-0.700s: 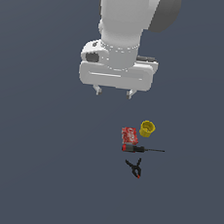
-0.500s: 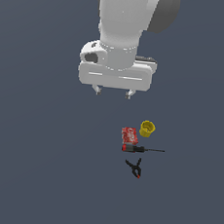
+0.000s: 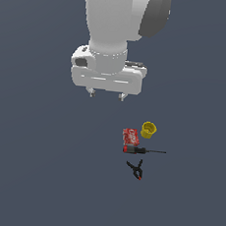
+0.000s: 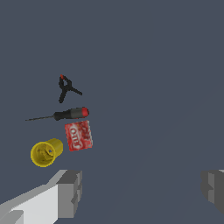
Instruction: Pick up a designated object from a clutter of objects.
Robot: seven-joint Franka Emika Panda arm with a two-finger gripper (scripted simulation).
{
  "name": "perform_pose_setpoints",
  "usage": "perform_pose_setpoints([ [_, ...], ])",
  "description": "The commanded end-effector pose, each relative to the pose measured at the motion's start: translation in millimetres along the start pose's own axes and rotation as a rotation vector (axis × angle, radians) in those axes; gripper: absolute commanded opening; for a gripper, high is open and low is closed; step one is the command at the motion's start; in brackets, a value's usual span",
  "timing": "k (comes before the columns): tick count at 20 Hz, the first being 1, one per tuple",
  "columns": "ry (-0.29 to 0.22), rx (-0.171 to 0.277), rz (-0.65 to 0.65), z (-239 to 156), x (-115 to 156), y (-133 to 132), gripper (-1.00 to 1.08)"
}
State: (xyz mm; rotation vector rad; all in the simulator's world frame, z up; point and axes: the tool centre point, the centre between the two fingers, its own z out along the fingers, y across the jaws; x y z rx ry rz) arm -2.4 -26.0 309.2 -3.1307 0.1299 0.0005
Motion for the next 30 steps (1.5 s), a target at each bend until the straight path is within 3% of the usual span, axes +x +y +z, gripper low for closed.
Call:
perform_pose_setpoints([
  [1,0.000,0.000,0.000,-0.7,-0.5,-0.1,1.00],
  [15,0.000,-0.013,-0.056,27.7,30.7,-21.4,1.00],
  [30,0.000,-0.026,-0.224,132.7,99.6,-95.8,1.00],
])
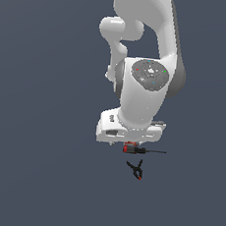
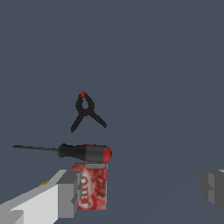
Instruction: Pick up a designated object from a clutter of objects.
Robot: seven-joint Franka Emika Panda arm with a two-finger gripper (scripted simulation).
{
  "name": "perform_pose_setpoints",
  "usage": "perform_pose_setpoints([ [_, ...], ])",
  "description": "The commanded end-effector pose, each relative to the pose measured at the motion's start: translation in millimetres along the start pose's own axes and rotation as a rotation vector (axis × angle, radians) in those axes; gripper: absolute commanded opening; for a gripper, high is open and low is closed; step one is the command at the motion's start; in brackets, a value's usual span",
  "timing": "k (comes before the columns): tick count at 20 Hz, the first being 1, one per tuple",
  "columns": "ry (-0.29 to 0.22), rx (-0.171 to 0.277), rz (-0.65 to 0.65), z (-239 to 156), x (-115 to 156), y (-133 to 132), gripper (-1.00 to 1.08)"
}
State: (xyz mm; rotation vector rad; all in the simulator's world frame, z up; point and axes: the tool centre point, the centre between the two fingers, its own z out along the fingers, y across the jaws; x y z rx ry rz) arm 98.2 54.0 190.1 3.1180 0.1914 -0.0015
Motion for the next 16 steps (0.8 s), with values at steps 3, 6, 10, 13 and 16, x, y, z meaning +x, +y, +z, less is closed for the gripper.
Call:
perform_pose_setpoints([
  [3,0.001,0.002,-0.053,38.7,20.7,-23.4,1.00],
  [6,0.002,0.005,-0.084,62.9,30.8,-38.0,1.00],
  [10,0.002,0.010,-0.116,89.5,39.7,-54.0,1.00],
  [13,0.003,0.013,-0.133,104.9,43.9,-63.1,1.00],
  [16,0.003,0.015,-0.145,116.0,46.5,-69.6,1.00],
])
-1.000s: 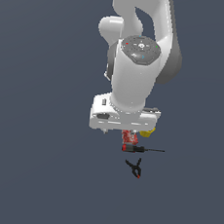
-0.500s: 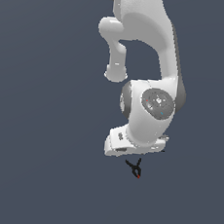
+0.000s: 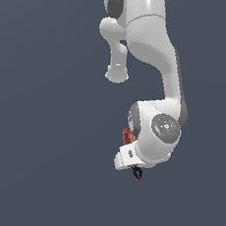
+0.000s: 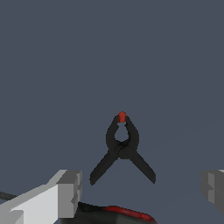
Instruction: Pick up a designated object from a clutter of objects.
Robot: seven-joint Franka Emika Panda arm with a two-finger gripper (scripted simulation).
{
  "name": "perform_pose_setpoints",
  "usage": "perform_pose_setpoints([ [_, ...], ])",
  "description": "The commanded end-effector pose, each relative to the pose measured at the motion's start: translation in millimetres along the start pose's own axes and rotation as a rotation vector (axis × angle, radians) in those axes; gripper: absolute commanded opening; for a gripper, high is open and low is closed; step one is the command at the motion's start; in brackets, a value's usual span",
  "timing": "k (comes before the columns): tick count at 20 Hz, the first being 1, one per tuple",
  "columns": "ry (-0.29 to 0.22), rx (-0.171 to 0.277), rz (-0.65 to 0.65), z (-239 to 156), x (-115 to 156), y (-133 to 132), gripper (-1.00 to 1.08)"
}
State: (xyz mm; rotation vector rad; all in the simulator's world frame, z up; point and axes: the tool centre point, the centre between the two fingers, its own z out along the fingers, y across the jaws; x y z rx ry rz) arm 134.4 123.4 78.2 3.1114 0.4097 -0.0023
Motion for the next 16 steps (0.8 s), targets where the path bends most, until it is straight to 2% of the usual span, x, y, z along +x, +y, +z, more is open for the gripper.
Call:
perform_pose_setpoints([
  [1,0.002,0.002,-0.009,8.2,3.1,-4.3,1.00],
  [10,0.001,0.003,-0.015,17.1,4.0,-7.3,1.00],
  [16,0.001,0.003,-0.015,43.9,3.6,-7.5,1.00],
])
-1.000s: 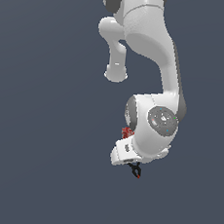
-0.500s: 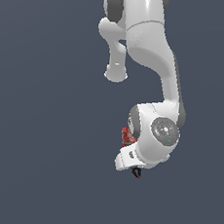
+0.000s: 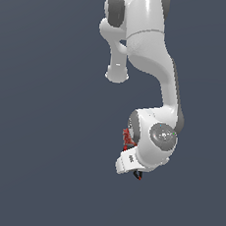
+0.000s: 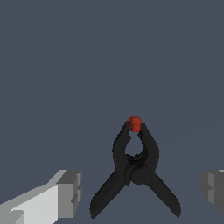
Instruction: Pick up a designated object from a clutter of objects.
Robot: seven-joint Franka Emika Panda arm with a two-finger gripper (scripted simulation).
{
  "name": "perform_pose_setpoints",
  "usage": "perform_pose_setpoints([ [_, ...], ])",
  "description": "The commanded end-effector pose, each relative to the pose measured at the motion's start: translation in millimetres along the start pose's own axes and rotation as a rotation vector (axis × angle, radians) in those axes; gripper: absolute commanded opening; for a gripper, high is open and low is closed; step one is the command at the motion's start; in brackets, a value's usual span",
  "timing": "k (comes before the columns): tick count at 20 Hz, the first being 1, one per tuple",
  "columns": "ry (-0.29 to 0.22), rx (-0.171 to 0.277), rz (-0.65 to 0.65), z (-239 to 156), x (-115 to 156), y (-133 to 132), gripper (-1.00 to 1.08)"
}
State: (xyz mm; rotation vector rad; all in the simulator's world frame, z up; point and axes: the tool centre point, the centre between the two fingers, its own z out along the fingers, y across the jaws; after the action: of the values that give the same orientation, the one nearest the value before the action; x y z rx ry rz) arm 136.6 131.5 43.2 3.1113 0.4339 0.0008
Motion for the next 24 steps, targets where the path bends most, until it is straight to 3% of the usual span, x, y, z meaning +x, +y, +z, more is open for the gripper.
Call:
perform_pose_setpoints([
  [1,-0.001,0.000,-0.001,14.2,-0.9,-0.4,1.00],
  [9,-0.001,0.000,-0.001,29.9,0.5,-0.2,1.00],
  [10,-0.001,0.000,-0.001,29.9,0.5,-0.2,-1.00],
  [24,-0.001,0.000,-0.001,27.7,-1.3,1.1,-1.00],
])
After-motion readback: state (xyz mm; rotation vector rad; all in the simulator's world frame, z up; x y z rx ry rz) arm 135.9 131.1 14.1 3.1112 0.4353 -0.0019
